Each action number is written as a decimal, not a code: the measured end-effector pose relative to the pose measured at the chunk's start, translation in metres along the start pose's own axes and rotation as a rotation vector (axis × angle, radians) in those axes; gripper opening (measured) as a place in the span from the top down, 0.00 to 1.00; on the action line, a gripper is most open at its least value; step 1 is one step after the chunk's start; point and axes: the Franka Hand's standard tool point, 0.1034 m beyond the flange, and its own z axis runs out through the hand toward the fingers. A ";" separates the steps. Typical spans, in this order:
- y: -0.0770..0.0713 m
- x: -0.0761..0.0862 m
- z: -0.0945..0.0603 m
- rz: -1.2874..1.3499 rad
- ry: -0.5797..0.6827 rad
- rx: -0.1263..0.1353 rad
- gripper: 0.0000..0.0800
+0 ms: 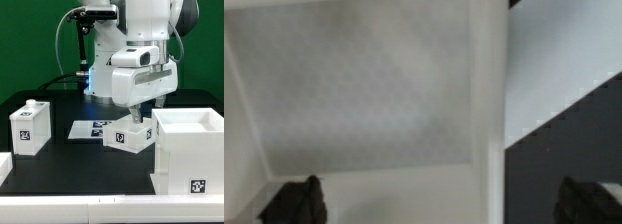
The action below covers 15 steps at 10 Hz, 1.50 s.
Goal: Assemble drawer
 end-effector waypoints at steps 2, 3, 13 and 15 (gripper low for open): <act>0.005 -0.024 0.016 0.028 -0.029 0.025 0.19; 0.006 -0.028 0.020 0.036 -0.026 0.016 0.19; 0.012 -0.029 0.021 0.021 -0.030 0.022 0.95; 0.047 -0.027 0.013 -0.027 -0.038 0.046 0.95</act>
Offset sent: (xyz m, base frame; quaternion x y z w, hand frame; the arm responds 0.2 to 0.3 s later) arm -0.0137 -0.0055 -0.0123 -0.0057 0.0196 0.0020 0.9998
